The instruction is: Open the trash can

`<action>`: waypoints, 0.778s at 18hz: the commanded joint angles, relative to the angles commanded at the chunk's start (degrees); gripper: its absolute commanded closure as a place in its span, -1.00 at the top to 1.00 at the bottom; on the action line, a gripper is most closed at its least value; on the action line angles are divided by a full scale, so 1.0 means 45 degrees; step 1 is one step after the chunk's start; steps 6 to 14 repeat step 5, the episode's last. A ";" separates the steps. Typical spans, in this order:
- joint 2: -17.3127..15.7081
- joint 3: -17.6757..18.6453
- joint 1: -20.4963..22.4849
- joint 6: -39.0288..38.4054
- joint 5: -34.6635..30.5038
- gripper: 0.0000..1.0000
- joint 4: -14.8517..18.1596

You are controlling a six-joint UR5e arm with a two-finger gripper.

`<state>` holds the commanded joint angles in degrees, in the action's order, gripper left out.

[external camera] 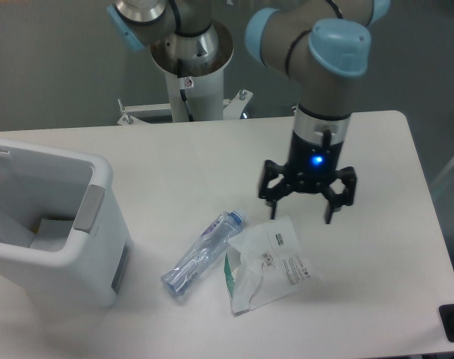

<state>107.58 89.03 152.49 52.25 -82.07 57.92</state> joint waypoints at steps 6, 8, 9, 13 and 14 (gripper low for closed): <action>0.0235 0.0156 0.0079 0.1337 -0.0764 1.00 0.0000; 0.0235 0.0156 0.0079 0.1337 -0.0764 1.00 0.0000; 0.0235 0.0156 0.0079 0.1337 -0.0764 1.00 0.0000; 0.0235 0.0156 0.0079 0.1337 -0.0764 1.00 0.0000; 0.0235 0.0156 0.0079 0.1337 -0.0764 1.00 0.0000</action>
